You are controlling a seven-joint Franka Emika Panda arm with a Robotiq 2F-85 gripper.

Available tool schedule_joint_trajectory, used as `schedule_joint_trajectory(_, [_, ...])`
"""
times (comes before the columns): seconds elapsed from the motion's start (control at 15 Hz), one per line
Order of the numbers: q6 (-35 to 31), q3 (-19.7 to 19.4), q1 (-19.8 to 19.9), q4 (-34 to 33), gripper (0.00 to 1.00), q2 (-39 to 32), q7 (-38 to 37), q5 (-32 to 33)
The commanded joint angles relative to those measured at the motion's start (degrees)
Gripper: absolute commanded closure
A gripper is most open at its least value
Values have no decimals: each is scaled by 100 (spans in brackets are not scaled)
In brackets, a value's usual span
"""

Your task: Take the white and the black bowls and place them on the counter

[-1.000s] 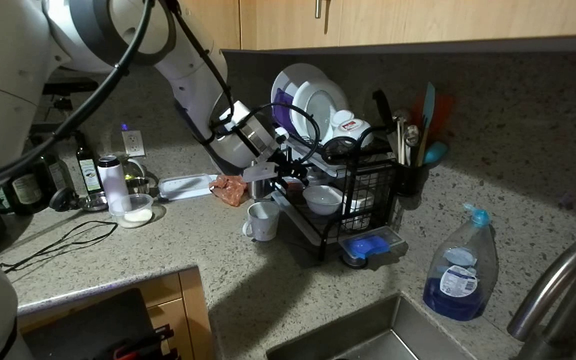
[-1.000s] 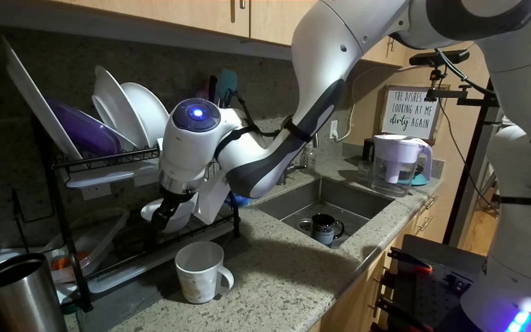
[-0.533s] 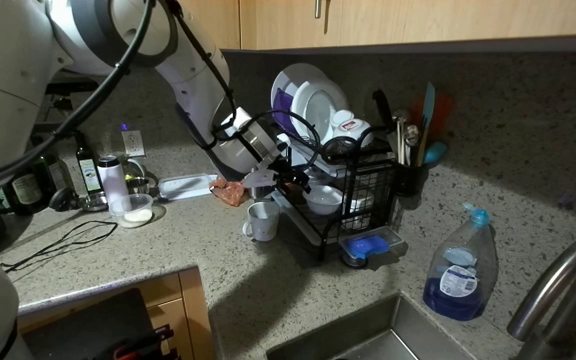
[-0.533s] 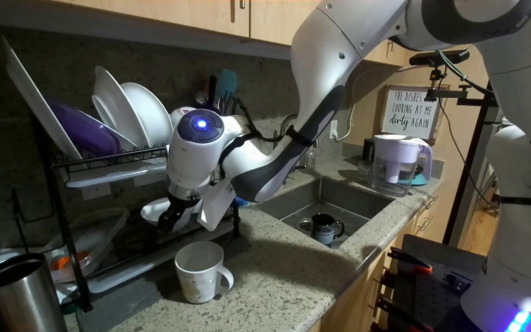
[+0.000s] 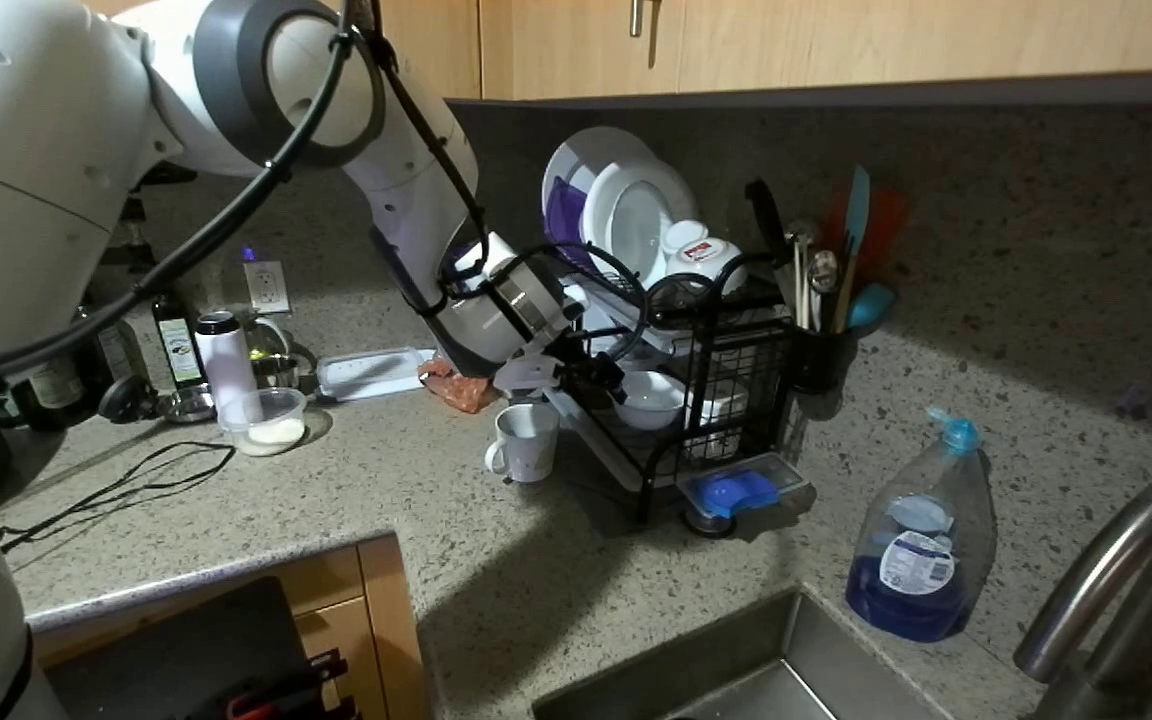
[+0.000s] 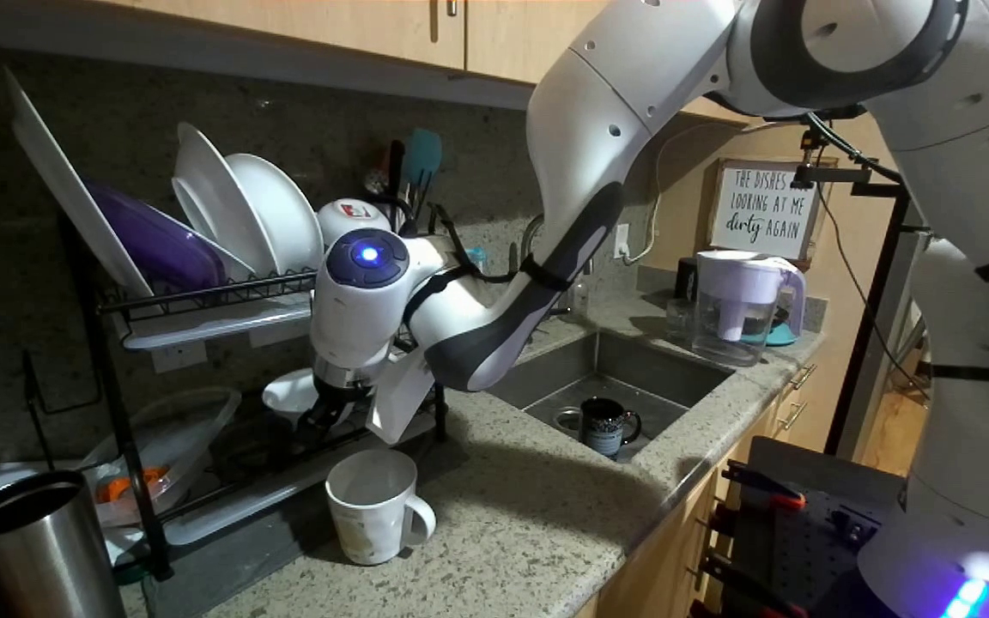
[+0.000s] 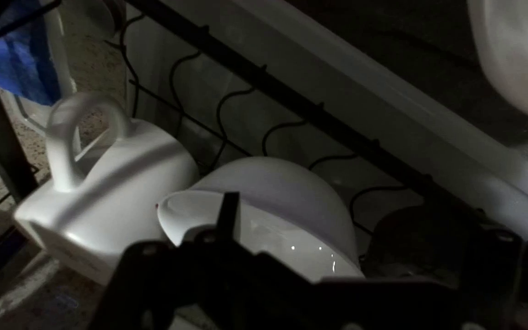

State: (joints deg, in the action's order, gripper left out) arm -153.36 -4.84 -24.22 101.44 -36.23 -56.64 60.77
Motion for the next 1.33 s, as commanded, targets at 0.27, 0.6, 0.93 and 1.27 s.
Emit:
schedule_joint_trajectory(0.27, [262,85,55,-530,10,-235,4,118])
schedule_joint_trajectory(0.6, [489,138,103,-780,35,-499,149,20])
schedule_joint_trajectory(0.93, [638,158,121,-948,76,-651,174,35])
schedule_joint_trajectory(1.27, [596,158,52,-796,98,-485,157,148])
